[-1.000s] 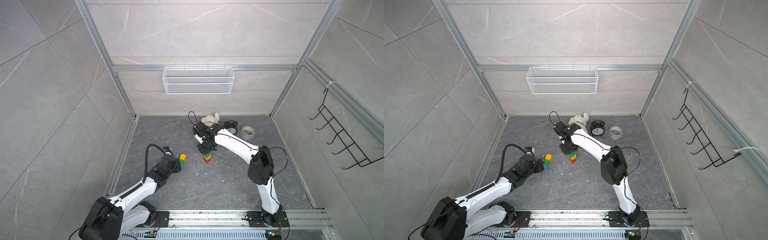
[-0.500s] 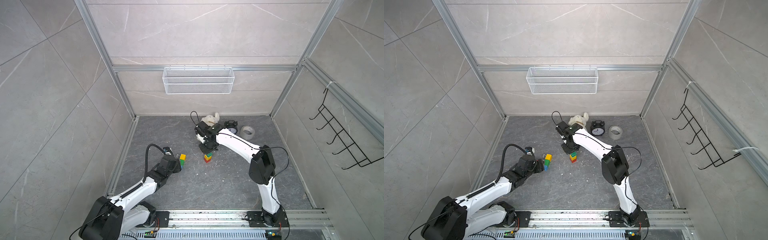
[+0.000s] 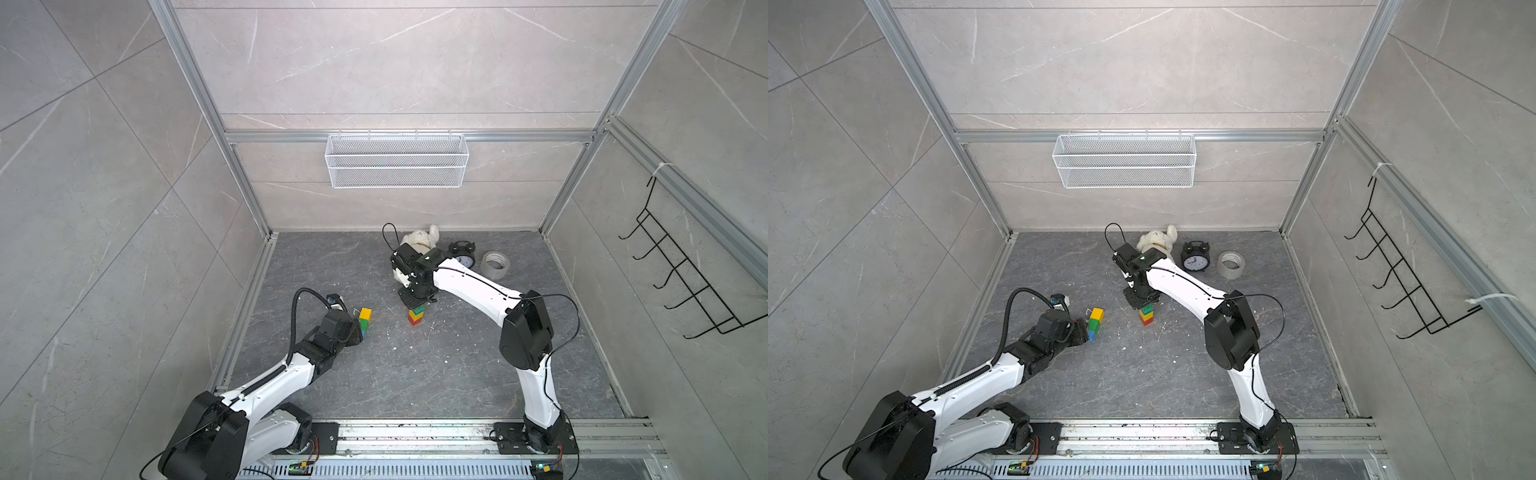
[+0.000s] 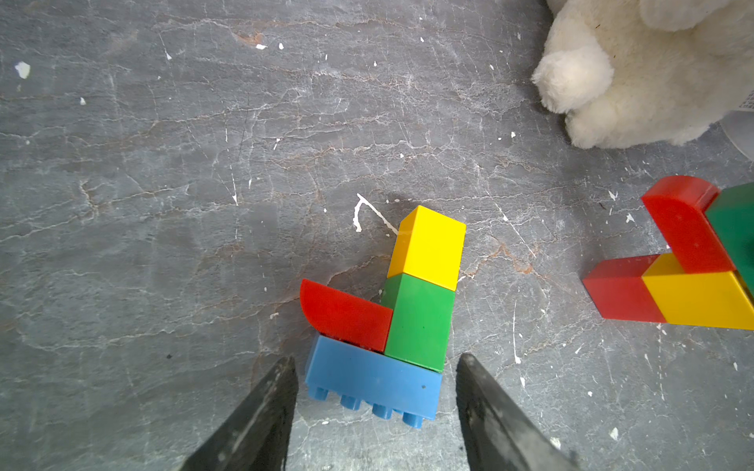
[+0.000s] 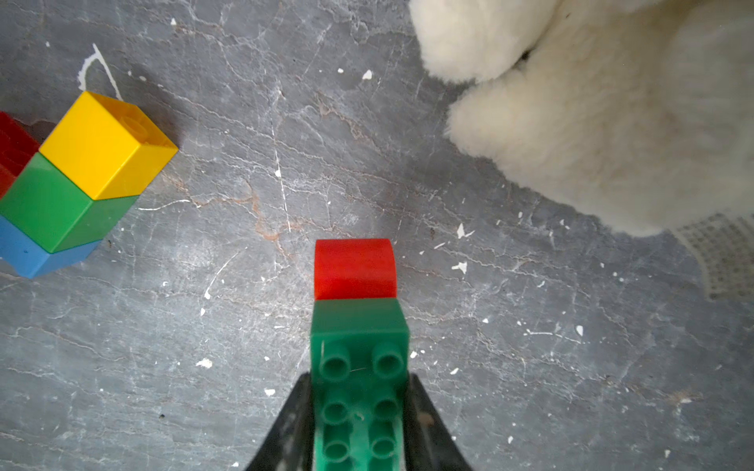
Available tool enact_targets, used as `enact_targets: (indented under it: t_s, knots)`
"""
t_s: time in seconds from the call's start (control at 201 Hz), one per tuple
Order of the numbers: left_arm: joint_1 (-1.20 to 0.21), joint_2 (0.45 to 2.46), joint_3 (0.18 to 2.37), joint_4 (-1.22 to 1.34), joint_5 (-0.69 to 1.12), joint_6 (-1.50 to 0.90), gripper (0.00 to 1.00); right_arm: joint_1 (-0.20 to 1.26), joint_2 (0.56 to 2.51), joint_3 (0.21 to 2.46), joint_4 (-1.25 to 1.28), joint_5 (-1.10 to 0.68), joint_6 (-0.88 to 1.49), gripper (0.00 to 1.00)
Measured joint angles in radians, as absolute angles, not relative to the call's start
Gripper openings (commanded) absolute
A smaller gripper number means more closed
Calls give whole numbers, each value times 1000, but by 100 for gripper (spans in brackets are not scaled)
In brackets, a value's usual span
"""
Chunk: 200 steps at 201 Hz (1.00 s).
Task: Assemble the letter r with lego
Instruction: Assemble the lego brick with the lego brick, then place the lego brick at the center of the board.
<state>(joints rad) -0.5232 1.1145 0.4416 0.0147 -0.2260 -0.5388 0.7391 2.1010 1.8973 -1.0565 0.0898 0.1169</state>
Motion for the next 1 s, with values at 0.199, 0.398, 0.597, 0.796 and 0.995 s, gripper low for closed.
enact_targets:
  t_s: [0.199,0.398,0.597,0.796,0.995]
  knots:
    - [-523,1122,442,15,-226,-539,65,742,2056,1824,-1010,100,142,23]
    - [-523,1140,442,15,-226,-539,65,770,2000,1726,-944,158,175,23]
    - [-523,1148,442,15,-226,-538,65,785,1969,1666,-873,196,208,23]
    - [-523,1151,442,15,-227,-539,65,785,2002,1695,-857,199,209,23]
    - [-523,1151,441,15,-227,-539,65,782,2026,1720,-851,202,208,23]
